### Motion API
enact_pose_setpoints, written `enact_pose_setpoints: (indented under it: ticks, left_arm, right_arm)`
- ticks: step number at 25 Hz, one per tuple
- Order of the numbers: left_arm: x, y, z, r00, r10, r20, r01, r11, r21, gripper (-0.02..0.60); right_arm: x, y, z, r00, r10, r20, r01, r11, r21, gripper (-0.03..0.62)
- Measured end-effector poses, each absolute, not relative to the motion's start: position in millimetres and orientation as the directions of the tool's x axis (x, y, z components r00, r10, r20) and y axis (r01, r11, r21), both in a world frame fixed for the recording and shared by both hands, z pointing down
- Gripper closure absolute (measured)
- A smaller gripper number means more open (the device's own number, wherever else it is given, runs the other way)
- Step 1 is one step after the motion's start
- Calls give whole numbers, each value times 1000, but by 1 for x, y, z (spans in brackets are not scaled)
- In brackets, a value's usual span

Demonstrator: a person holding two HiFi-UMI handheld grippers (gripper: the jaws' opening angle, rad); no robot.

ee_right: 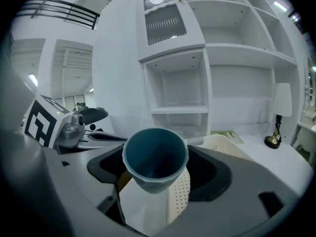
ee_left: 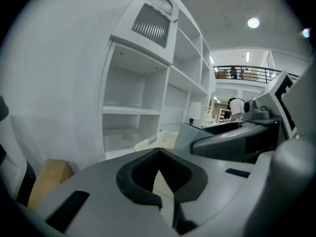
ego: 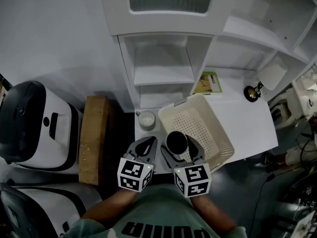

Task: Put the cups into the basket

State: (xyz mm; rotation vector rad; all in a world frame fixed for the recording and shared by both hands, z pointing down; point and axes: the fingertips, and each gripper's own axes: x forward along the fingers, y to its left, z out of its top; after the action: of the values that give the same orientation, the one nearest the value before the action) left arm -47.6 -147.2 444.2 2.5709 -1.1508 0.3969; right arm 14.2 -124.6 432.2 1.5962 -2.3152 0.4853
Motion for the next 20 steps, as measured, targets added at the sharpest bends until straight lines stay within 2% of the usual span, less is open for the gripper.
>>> enact_pose_setpoints:
  ticks: [7,20]
  left_arm:
    - [-8,-148,438,670,-648,363,-728,-669,150,575]
    - [60,-165,434,695,-608,383,-688,-717,112,575]
  right_arm:
    - [40,-122,419,-349,-851,393,-936,339,-99,215]
    - [133,-147,447,-190,-887,422,-980,195,-30,215]
